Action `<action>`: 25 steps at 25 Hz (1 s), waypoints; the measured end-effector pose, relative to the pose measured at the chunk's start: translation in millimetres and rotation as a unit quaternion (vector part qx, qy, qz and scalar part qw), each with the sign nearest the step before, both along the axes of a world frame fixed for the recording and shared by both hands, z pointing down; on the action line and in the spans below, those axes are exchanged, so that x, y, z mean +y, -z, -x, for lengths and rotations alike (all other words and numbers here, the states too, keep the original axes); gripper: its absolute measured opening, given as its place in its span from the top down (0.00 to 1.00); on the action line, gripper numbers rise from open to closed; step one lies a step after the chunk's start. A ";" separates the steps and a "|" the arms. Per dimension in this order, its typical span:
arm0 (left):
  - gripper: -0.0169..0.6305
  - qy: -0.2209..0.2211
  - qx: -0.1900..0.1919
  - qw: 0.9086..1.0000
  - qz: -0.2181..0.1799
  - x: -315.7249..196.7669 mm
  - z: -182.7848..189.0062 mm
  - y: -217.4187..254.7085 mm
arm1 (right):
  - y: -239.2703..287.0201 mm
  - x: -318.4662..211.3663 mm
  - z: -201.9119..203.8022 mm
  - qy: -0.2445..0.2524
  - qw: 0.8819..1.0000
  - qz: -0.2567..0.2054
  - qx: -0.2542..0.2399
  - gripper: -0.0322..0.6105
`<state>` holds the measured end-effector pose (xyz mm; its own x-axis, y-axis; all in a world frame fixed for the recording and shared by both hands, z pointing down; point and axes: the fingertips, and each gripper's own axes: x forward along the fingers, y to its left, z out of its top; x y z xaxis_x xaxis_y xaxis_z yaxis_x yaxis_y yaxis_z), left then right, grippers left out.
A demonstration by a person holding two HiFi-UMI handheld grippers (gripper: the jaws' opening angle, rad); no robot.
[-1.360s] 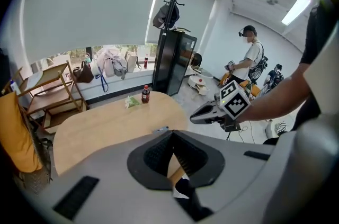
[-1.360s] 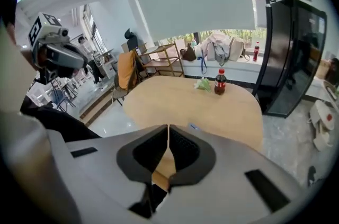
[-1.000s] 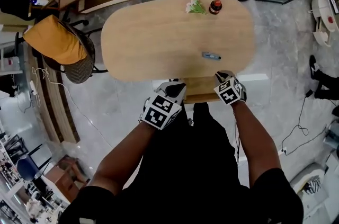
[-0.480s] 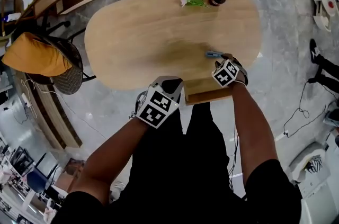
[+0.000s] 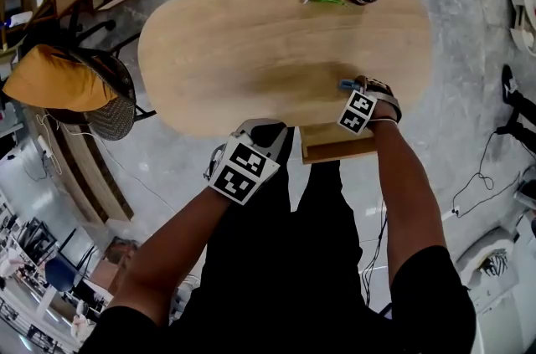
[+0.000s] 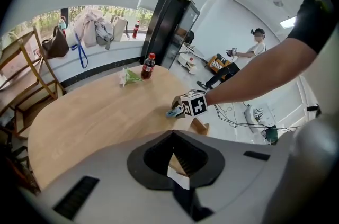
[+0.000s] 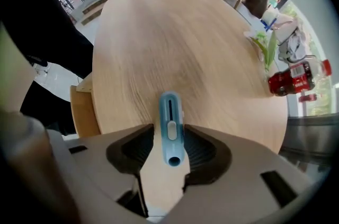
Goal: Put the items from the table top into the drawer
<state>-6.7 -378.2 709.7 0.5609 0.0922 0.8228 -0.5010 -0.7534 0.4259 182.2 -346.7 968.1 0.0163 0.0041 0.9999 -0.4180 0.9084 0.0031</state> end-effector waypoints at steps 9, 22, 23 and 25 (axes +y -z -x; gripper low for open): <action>0.97 0.051 0.008 0.998 -0.034 -2.4 -8.9 19.6 | 34.0 2.5 7.0 -0.076 0.996 -0.026 -0.047 0.76; 0.97 0.166 0.002 0.984 -0.058 85.1 -25.5 33.8 | 88.5 88.5 7.3 -0.294 0.933 -0.012 -0.207 0.77; 0.97 0.172 -0.001 0.983 -0.060 93.5 -26.7 31.5 | 84.9 102.0 11.9 -0.277 0.937 -0.006 -0.211 0.77; 0.97 0.185 -0.008 0.981 -0.063 108.3 -29.4 28.4 | 76.3 129.4 21.8 -0.236 0.948 0.008 -0.214 0.77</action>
